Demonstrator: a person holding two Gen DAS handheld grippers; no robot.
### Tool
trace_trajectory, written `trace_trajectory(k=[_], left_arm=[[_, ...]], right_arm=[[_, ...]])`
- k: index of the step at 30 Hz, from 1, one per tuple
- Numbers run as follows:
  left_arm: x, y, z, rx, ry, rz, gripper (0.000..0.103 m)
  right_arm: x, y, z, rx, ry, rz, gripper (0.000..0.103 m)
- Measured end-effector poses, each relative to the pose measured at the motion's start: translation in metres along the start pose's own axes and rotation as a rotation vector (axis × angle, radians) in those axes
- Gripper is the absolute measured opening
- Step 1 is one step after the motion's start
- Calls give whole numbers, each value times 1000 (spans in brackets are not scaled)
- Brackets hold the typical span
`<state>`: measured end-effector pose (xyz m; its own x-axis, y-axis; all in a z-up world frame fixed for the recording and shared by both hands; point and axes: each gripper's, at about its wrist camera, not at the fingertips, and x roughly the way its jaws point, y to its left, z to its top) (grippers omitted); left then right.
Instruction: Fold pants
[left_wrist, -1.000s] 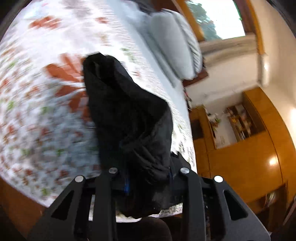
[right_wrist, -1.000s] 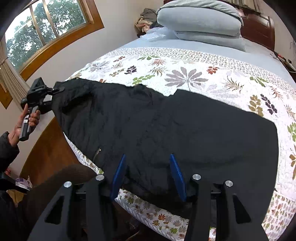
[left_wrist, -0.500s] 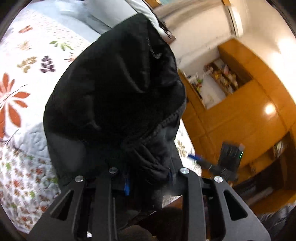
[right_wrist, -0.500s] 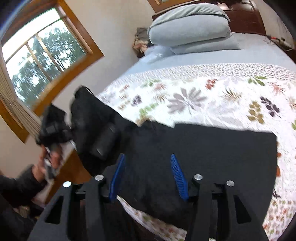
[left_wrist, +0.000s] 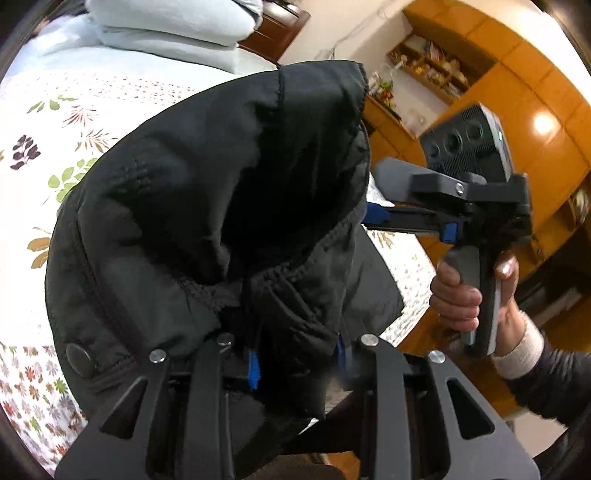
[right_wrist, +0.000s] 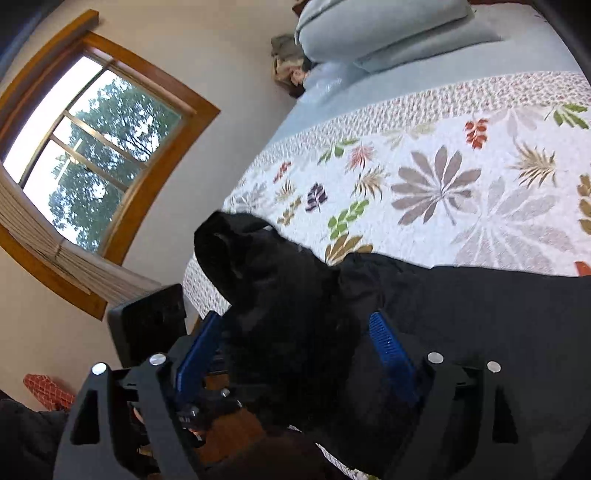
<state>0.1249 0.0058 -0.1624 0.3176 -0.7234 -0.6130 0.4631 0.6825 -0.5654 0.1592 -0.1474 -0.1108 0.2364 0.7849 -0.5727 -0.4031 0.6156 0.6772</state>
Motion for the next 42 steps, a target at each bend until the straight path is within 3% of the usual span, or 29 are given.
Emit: trace_trajectory(k=[5, 6, 8, 9, 12, 14, 15, 23, 25, 28, 33, 42], left_arm=[[20, -8, 9, 64, 51, 24, 30], [25, -13, 13, 75, 62, 29, 30], [28, -18, 17, 86, 72, 47, 33], [29, -21, 17, 97, 71, 66, 34], [26, -27, 17, 99, 79, 55, 48], [23, -34, 16, 124, 85, 53, 75], [19, -36, 15, 132, 84, 52, 78], [-22, -23, 17, 74, 13, -54, 84], [-27, -18, 19, 60, -18, -20, 90], [-34, -10, 28, 37, -71, -17, 90], [-27, 1, 28, 43, -60, 45, 90], [13, -32, 48, 217, -46, 155, 90]], right_arm=[[23, 4, -4, -7, 29, -48, 86], [28, 4, -5, -10, 35, -57, 82], [31, 5, -7, -31, 33, -93, 66], [31, 4, -8, -48, 27, -121, 48], [25, -7, -9, 2, 22, -60, 31], [21, -12, -9, 19, 21, -39, 23], [17, -16, -10, 30, 16, -31, 21], [-11, -23, -4, 59, -24, 25, 15], [-23, -25, -1, 64, -41, 26, 14], [-48, -36, 0, 88, -78, 18, 14], [-90, -67, -5, 144, -127, -37, 14], [-145, -128, -20, 259, -185, -126, 14]])
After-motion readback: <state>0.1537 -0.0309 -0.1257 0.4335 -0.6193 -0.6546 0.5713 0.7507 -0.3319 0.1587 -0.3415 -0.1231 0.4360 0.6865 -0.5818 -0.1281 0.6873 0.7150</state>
